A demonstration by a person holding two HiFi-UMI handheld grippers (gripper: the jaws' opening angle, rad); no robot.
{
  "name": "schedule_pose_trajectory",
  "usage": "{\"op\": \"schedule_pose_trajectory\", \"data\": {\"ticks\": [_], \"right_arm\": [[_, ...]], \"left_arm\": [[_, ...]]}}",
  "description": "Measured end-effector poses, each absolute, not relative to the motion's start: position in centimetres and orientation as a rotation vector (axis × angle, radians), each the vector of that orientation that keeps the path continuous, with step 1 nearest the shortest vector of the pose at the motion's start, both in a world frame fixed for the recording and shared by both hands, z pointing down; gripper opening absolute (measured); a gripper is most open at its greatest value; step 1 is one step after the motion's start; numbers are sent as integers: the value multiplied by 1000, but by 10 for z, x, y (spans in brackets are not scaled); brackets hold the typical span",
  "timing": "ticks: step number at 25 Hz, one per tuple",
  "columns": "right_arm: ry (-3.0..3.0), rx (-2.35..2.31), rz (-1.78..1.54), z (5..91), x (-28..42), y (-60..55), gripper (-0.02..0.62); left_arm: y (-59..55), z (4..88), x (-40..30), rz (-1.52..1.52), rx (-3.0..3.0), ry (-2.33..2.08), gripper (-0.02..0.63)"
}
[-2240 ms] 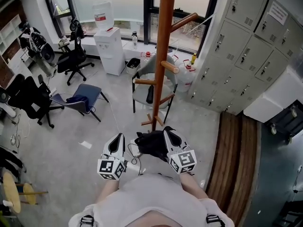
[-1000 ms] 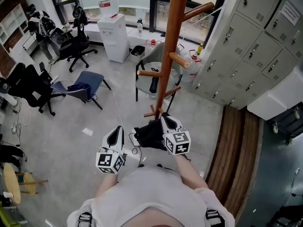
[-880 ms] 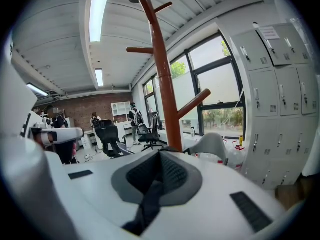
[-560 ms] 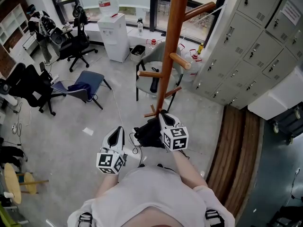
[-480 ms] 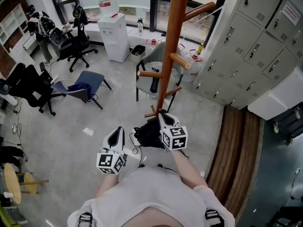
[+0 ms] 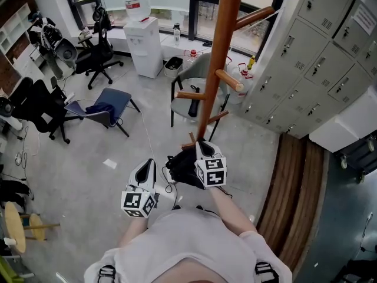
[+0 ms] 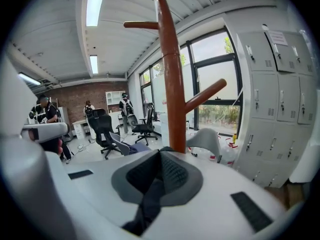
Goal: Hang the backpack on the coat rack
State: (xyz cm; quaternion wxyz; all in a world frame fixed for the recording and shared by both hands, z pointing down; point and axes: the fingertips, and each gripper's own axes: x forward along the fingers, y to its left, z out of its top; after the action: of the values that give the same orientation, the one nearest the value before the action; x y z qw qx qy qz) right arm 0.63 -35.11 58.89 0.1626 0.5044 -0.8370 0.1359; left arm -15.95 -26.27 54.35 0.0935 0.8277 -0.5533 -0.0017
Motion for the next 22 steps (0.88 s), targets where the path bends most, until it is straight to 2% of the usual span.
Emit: {"op": "schedule_pose_trajectory", "data": {"ticks": [8, 9, 11, 13, 17, 22], "right_arm": [[-2336, 1358, 299, 597, -1, -349, 16], [-2337, 1328, 303, 598, -7, -348, 47], [-2340, 1273, 320, 600, -18, -343, 177], [-2342, 1247, 336, 601, -25, -340, 229], [-2325, 1225, 374, 602, -24, -337, 266], [-2309, 1213, 395, 603, -26, -328, 268]], "left_arm": [[-266, 544, -157, -8, 2460, -1638, 11], [-266, 543, -158, -9, 2462, -1636, 11], [-265, 542, -161, -12, 2462, -1634, 11], [-264, 542, -161, -15, 2462, -1633, 11], [-263, 542, -161, -16, 2459, -1639, 11], [-261, 542, -165, -17, 2459, -1642, 11]]}}
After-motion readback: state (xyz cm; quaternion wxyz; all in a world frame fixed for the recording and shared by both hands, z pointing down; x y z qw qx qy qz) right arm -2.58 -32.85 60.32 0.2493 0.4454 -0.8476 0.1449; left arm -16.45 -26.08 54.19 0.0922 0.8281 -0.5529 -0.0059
